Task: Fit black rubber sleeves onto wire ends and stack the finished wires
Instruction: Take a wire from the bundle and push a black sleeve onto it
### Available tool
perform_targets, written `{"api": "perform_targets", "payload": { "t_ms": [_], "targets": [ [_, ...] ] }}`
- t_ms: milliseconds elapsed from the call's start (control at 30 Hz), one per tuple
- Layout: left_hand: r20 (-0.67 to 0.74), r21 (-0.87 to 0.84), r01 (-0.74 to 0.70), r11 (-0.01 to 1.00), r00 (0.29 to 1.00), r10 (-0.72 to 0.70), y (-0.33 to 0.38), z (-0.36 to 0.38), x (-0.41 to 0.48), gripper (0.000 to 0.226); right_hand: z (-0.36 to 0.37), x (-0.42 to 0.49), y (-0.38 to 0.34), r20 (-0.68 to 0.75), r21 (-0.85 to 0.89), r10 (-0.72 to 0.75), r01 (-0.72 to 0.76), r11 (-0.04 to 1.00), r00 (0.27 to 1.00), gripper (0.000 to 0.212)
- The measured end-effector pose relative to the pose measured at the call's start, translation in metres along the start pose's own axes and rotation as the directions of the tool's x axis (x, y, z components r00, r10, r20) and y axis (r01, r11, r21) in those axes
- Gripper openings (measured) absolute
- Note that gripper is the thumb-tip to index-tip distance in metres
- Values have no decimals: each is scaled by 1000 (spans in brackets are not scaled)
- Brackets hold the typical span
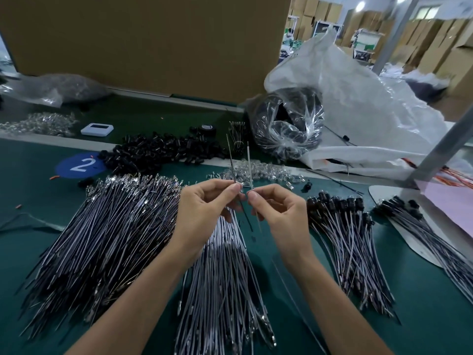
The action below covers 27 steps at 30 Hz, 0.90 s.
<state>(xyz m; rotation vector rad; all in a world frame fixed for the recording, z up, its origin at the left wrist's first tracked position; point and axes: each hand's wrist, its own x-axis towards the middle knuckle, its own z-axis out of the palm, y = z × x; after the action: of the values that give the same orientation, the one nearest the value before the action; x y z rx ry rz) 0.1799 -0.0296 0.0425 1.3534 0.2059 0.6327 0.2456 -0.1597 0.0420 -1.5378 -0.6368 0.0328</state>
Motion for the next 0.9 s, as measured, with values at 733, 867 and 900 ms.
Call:
{"api": "perform_targets", "payload": {
  "t_ms": [733,867,900],
  "targets": [
    [48,106,24,994,998,-29,-8,1,-2,15,0,1,3,-24,-144,146,-148,978,989,11],
    [-108,-113,36,993,993,-48,-4,-4,3,14,0,0,7,3,-293,122,-116,949,993,19],
    [-127,-120,40,992,990,-55,-4,-4,4,15,0,0,8,6,-307,121,-113,945,993,19]
  ]
}}
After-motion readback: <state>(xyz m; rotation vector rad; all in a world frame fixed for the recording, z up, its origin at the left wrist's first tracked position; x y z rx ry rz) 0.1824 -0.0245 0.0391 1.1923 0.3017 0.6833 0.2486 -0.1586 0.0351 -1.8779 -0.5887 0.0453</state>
